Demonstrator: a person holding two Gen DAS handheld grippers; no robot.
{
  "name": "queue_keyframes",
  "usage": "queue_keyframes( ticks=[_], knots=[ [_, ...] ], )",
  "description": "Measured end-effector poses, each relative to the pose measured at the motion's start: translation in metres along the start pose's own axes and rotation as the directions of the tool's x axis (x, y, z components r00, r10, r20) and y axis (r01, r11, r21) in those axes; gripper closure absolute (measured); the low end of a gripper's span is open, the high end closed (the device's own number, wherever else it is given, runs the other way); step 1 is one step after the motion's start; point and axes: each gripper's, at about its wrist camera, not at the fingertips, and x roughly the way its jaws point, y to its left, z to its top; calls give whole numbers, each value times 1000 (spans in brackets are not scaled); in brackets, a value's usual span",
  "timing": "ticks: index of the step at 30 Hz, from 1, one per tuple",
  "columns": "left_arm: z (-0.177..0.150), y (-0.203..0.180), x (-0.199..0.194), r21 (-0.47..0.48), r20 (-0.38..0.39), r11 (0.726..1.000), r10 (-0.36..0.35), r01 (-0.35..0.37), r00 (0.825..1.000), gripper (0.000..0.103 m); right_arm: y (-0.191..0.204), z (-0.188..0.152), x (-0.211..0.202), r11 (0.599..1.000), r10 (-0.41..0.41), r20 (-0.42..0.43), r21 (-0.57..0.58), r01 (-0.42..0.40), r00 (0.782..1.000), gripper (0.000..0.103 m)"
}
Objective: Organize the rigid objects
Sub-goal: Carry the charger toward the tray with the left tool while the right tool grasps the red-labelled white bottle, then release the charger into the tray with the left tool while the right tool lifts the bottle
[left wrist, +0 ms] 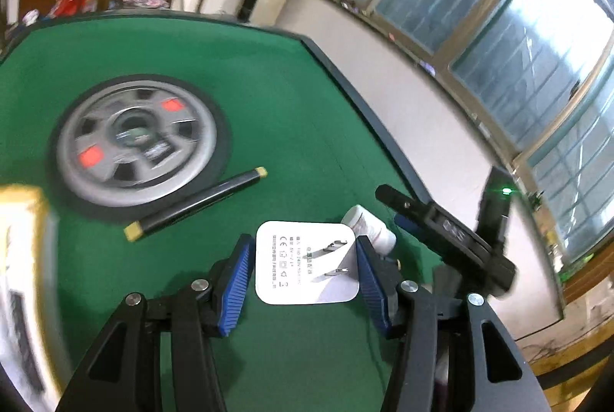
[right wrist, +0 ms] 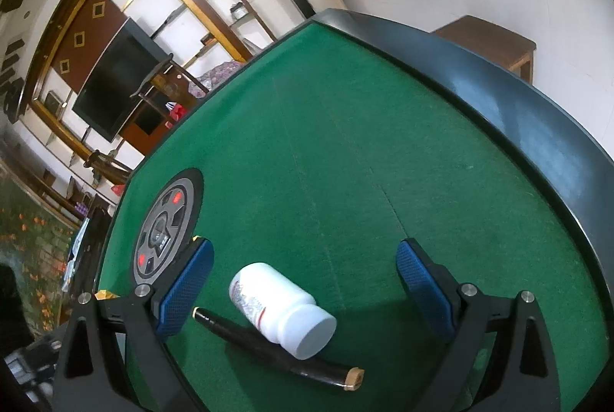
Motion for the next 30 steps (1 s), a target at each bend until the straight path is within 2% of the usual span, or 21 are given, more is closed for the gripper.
queue_keyframes(
  ticks=[4, 8, 11, 15, 18, 20, 21, 22, 26, 30],
  knots=[
    [-28, 34, -53, -61, 53, 998, 16, -12, 998, 47, 7, 0, -7, 999, -3, 41, -40, 4, 999, 7],
    [-59, 64, -103, -110, 109, 992, 67, -55, 992, 47, 10, -4, -3, 998, -24, 26, -50, 25, 999, 7],
    [-84, 92, -144, -142, 149, 982, 142, -121, 979, 47, 17, -7, -1, 995, -49, 1, -87, 49, 999, 7],
    [-109, 115, -178, -174, 180, 963, 235, -205, 955, 47, 40, -17, 7, 961, -145, -42, -245, 130, 989, 7],
    [-121, 129, -188, -192, 179, 944, 302, -268, 937, 47, 56, -28, 19, 901, -250, -59, -380, 210, 966, 8],
    [-130, 138, -189, -203, 162, 932, 333, -299, 929, 47, 61, -33, 27, 864, -293, -57, -444, 239, 954, 18],
    [-133, 143, -190, -208, 152, 928, 344, -311, 927, 47, 63, -35, 31, 857, -294, -66, -461, 233, 953, 32],
    [-137, 147, -189, -210, 136, 922, 358, -327, 924, 47, 64, -36, 33, 852, -290, -76, -474, 222, 954, 42],
    [-150, 163, -188, -224, 90, 903, 393, -366, 915, 47, 75, -39, 34, 810, -324, -60, -533, 244, 944, 44],
    [-158, 172, -182, -220, 41, 889, 421, -402, 906, 47, 73, -37, 26, 825, -310, -49, -510, 243, 950, 45]
  ],
)
